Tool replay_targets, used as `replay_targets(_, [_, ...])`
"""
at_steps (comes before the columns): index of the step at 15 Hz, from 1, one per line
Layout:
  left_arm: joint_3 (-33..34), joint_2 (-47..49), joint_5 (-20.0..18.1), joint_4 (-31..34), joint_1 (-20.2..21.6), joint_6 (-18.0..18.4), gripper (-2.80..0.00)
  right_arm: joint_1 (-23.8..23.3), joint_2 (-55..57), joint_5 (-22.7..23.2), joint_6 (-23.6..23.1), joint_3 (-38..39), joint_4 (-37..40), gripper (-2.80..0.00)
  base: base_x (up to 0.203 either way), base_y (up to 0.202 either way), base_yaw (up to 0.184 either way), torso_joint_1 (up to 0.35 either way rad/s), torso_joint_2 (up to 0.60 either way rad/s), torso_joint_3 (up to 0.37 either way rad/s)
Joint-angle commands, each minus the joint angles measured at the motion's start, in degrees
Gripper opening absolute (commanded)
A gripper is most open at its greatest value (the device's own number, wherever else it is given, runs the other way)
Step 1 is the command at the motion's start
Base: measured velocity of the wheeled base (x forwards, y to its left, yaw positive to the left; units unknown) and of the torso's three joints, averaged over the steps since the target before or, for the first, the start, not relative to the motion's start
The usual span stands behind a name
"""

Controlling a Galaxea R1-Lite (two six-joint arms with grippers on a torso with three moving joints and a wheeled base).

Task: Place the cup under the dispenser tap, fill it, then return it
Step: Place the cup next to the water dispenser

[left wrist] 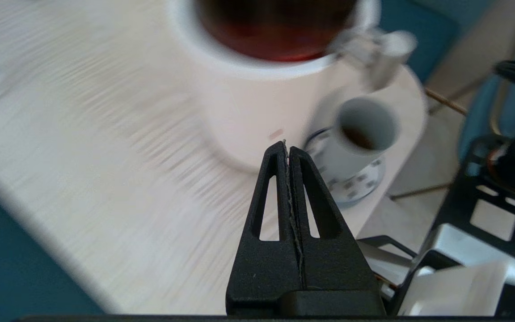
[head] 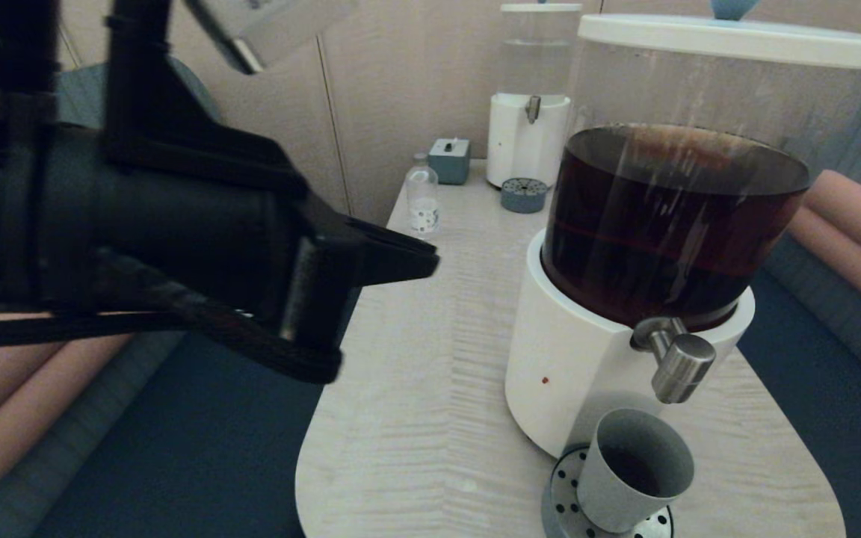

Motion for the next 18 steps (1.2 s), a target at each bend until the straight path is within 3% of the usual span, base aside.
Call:
replay_targets(1, [3.0,-7.9,-4.0,0.6,7.2,1.1,-2.8,0.0,-0.2,0.0,-0.1,0.5,0.0,-2.8,0.0,0.0,0.0,0.0,0.0,0.0])
replay_targets(3, [7.5,-13.5,-13.9,0.8,16.9,3.1,-2.8,0.0,-0.2,0.0,-0.1,0.5,0.0,-2.8,0.0,0.0,0.0,0.0,0.0,0.0])
replay_targets(6, [13.0,-19.2,-33.4,-0.1,31.5,3.7,-2.8,0.0,-0.2,0.0,-0.1,0.5,0.0,-2.8,0.0,0.0,0.0,0.0,0.0,0.0])
replay_targets(8, [18.4,-20.7,-44.2,-4.8,40.4,3.8,-2.8,0.0,-0.2,0.0,-0.1,0.5,0.0,-2.8,0.0,0.0,0.0,0.0,0.0,0.0])
replay_targets(9, [22.6,-21.0,-47.3,-9.5,42.8,3.8,-2.8,0.0,-0.2,0.0,-0.1,0.5,0.0,-2.8,0.0,0.0,0.0,0.0,0.0,0.0])
replay_targets(11, [31.5,-21.4,-50.4,-21.1,44.9,3.7,-2.8,0.0,-0.2,0.0,-0.1,0.5,0.0,-2.8,0.0,0.0,0.0,0.0,0.0,0.0])
replay_targets(14, [41.0,-22.3,-51.7,-33.9,45.8,3.4,-2.8,0.0,-0.2,0.0,-0.1,0.5,0.0,-2.8,0.0,0.0,0.0,0.0,0.0,0.0])
replay_targets(18, [51.7,-23.2,-51.9,-37.1,45.9,2.4,-2.8,0.0,-0.2,0.0,-0.1,0.5,0.0,-2.8,0.0,0.0,0.0,0.0,0.0,0.0])
